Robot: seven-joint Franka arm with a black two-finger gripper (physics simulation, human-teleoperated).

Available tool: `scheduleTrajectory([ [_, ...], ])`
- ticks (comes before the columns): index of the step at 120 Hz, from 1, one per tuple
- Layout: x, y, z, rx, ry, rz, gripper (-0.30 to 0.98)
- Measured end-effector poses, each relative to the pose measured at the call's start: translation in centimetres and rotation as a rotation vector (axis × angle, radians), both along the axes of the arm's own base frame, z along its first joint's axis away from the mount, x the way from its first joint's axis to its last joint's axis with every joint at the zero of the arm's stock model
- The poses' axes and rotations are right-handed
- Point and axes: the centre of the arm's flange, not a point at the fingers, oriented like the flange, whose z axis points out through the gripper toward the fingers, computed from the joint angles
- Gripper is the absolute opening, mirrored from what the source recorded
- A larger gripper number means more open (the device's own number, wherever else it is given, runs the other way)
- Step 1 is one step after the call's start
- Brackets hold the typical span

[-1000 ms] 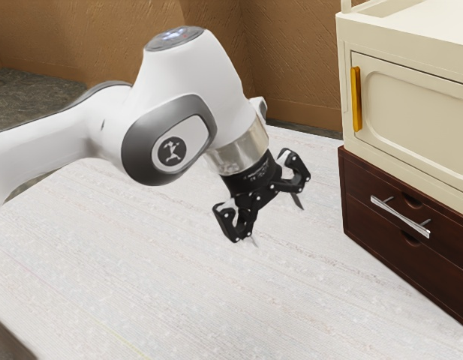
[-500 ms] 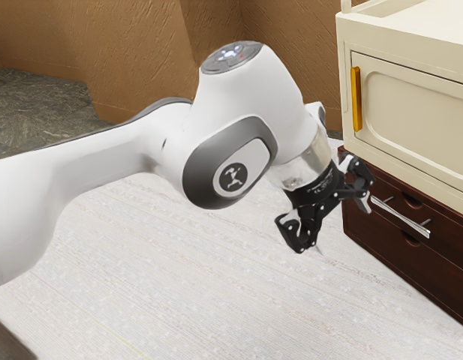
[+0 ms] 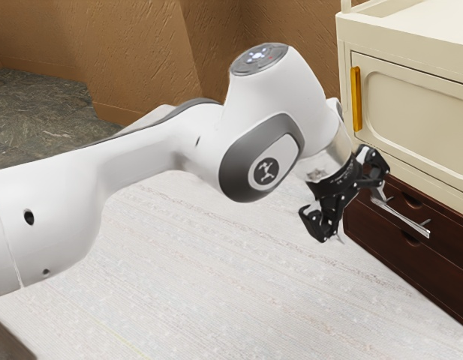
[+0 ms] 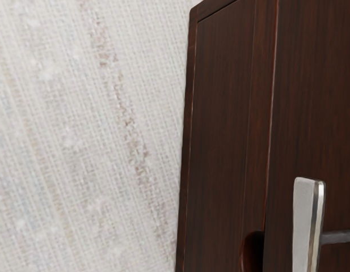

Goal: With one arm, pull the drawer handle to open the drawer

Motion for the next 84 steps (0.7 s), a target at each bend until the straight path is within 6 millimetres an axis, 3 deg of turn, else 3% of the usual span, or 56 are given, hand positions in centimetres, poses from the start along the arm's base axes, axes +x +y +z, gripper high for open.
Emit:
scheduleTrajectory([
  [84,0.7,-2.1,-1.5,-0.001,-0.004,-0.024,0.69],
])
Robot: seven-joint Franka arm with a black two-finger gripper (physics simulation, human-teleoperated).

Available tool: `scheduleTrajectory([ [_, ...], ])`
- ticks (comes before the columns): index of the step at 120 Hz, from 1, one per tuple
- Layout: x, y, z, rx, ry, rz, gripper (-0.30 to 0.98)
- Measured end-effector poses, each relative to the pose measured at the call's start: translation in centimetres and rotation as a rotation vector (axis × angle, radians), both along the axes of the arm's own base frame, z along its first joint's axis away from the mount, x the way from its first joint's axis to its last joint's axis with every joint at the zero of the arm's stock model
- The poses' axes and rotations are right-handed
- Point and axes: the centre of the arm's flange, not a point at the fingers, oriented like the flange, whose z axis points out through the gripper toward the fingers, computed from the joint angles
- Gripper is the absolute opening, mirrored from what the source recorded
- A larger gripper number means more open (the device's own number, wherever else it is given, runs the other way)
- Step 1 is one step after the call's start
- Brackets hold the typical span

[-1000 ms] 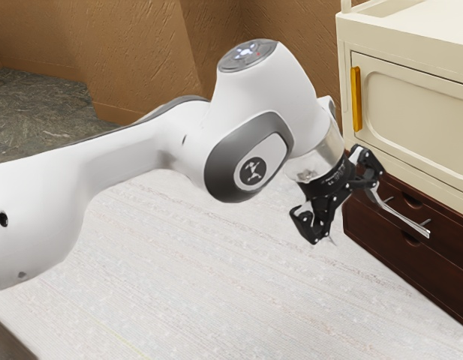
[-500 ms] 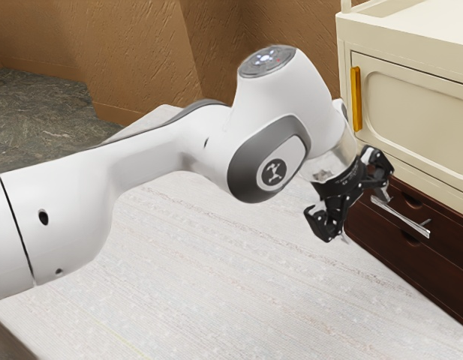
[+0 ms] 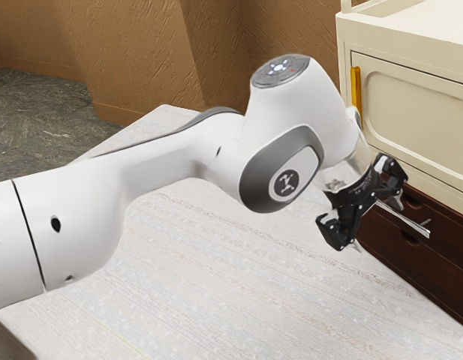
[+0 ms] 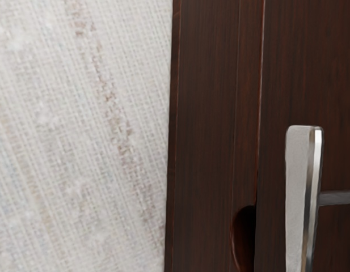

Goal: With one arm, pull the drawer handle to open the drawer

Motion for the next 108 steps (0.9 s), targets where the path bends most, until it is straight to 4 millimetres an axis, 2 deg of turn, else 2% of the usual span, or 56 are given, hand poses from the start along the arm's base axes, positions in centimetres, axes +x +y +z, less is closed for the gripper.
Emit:
scheduleTrajectory([
  [31,0.17,-0.25,-0.53,0.0,-0.001,-0.003,0.44],
  [108,-0.38,0.03,0.42,0.003,-0.018,-0.011,0.05],
])
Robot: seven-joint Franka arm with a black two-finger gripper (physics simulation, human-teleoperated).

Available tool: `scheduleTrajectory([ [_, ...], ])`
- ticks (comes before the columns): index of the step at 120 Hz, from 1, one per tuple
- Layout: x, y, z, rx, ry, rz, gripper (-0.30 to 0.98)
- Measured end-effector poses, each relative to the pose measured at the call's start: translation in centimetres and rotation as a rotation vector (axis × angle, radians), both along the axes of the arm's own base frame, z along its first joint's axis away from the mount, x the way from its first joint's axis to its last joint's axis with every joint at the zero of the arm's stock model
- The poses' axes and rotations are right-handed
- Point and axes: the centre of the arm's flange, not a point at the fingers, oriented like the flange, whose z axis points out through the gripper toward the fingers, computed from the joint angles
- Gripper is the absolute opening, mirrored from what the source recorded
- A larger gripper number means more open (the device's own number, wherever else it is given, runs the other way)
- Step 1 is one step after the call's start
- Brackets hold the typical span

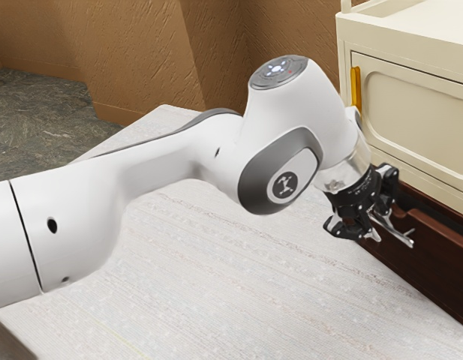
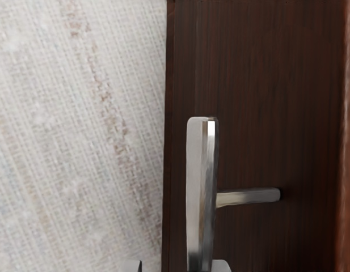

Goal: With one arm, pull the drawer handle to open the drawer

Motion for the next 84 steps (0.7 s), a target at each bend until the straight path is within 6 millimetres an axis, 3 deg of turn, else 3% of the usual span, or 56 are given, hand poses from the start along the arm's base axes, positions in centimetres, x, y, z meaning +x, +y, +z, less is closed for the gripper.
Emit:
scheduleTrajectory([
  [43,-0.7,0.8,0.1,0.009,0.005,-0.014,-0.04],
  [84,-2.7,2.1,0.3,0.013,0.022,-0.019,-0.09],
])
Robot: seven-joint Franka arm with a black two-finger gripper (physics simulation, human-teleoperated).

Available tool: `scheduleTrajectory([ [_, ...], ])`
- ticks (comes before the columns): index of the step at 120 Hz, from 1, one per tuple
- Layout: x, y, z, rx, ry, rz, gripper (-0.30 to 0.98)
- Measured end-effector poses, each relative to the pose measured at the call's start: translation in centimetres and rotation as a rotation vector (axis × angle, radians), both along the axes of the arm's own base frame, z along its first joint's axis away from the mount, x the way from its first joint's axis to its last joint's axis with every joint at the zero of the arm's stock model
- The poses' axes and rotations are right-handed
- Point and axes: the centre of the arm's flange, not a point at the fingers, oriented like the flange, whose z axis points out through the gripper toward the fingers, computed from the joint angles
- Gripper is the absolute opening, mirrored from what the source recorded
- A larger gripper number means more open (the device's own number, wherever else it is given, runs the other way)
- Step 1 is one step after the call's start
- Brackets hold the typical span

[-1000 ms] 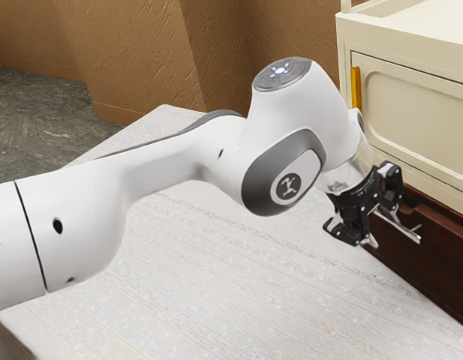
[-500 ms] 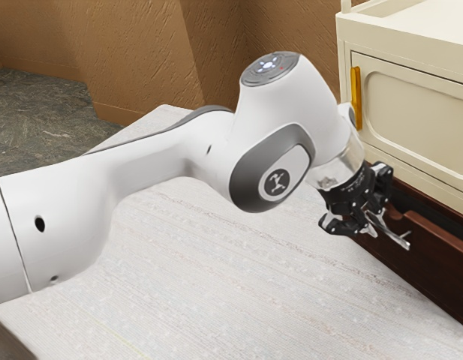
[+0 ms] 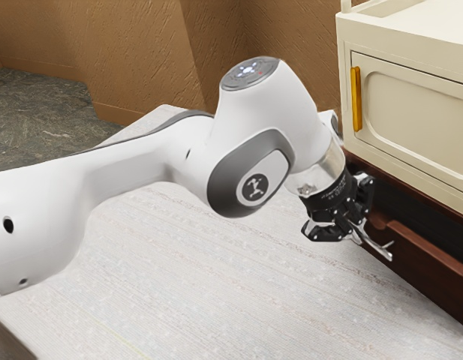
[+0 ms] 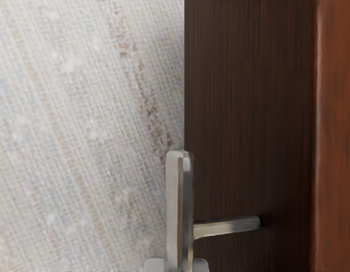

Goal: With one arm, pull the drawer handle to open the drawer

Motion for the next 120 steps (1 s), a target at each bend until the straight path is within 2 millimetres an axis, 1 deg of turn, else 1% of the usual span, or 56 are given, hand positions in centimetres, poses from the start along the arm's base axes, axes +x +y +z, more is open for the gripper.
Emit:
scheduleTrajectory([
  [22,-0.9,0.4,-0.2,0.0,0.013,-0.001,-0.1],
  [58,-2.6,1.3,0.0,-0.008,0.026,0.002,-0.1],
  [120,-6.6,3.1,0.3,-0.015,0.045,0.001,-0.1],
])
